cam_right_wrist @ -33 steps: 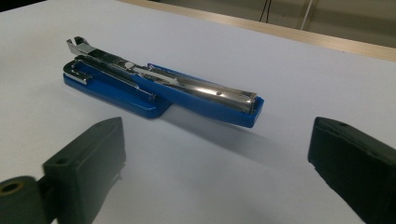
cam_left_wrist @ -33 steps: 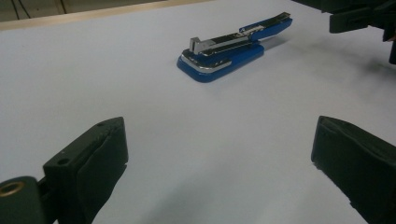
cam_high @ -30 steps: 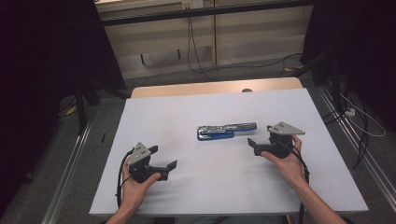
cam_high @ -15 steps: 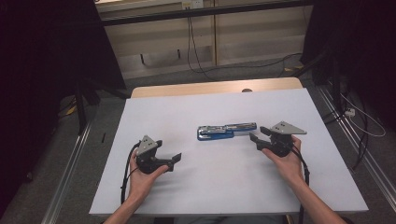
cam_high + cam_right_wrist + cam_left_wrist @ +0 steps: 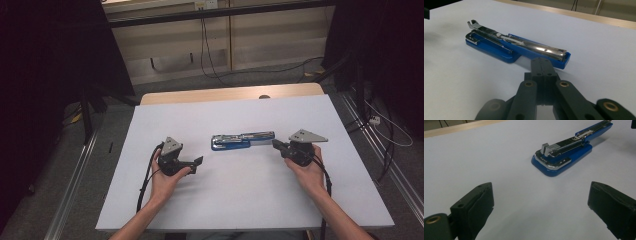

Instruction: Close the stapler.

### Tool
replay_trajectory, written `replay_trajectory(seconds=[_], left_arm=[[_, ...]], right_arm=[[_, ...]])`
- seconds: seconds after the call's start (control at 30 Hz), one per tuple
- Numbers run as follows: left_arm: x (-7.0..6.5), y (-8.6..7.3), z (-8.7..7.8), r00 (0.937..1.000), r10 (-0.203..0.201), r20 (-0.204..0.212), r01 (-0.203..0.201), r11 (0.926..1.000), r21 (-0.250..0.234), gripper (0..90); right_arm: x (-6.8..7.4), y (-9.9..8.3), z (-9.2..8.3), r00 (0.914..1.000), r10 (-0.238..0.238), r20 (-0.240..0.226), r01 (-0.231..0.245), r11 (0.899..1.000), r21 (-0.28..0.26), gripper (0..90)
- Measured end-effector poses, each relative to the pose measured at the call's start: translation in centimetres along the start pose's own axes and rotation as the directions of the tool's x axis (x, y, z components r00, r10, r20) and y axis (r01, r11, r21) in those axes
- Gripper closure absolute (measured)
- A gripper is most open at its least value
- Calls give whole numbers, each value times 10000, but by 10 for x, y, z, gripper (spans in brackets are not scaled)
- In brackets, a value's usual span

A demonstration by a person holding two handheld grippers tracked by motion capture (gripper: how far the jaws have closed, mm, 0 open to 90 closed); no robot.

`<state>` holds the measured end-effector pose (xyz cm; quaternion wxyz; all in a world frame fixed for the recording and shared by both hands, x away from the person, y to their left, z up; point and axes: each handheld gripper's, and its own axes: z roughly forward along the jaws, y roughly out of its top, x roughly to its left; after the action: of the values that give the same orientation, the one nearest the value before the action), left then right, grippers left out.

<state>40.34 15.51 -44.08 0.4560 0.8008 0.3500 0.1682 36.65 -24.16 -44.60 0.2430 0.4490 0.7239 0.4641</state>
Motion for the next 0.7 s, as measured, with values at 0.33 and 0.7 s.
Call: replay_trajectory(seconds=[0.33, 0.7], left_arm=[[-4, 14, 10, 9999, 114, 109, -113, 9999, -98, 127], [-13, 32, 29, 9996, 184, 221, -185, 9998, 27, 225]], right_arm=[[-3, 1, 2, 9999, -139, 69, 139, 9999, 62, 900], [2, 1, 5, 9985, -484, -268, 491, 9984, 271, 900]])
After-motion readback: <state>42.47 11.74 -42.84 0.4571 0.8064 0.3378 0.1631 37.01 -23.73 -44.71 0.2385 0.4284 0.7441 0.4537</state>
